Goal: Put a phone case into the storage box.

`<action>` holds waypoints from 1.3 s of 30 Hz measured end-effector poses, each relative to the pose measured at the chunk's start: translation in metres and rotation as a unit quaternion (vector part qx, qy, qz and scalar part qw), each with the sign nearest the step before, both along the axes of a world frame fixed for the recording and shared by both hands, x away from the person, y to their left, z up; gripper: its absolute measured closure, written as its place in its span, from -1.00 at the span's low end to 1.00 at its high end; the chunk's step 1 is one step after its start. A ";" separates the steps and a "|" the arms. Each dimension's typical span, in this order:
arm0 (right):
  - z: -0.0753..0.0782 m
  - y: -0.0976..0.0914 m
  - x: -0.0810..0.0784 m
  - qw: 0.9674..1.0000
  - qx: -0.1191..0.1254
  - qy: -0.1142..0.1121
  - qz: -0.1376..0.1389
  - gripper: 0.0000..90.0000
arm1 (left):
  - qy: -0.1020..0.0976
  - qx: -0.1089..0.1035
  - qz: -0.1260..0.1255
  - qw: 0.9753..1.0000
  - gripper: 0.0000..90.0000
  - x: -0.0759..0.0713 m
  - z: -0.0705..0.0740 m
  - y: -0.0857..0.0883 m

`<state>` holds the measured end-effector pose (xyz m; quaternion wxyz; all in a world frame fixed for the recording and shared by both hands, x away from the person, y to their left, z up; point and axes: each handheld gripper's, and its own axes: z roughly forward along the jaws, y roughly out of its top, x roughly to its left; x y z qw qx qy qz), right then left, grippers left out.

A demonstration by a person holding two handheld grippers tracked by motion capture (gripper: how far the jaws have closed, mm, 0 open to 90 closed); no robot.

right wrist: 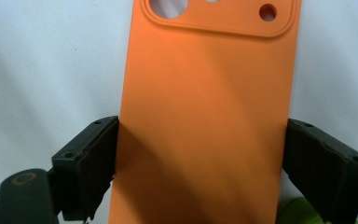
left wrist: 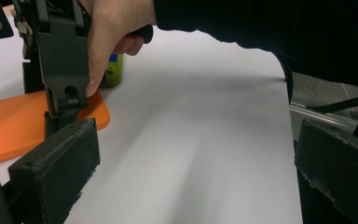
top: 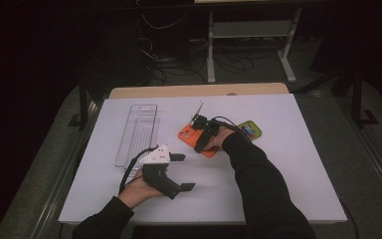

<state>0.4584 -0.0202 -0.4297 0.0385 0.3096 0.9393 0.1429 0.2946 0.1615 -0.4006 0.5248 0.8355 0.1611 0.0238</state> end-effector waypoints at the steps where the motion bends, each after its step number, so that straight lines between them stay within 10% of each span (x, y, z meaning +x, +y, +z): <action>1: 0.000 0.000 0.000 1.000 0.000 0.000 -0.002 -0.70 | -0.001 0.001 0.000 1.000 -1.00 0.000 0.000 0.000; 14: 0.004 -0.002 -0.001 0.999 0.008 0.024 -0.021 -0.66 | 0.002 0.000 0.002 1.000 -1.00 -0.001 -0.001 0.001; 39: 0.052 -0.050 -0.030 0.998 0.038 -0.021 0.044 -0.66 | 0.016 0.032 0.015 0.999 -1.00 0.008 0.010 0.005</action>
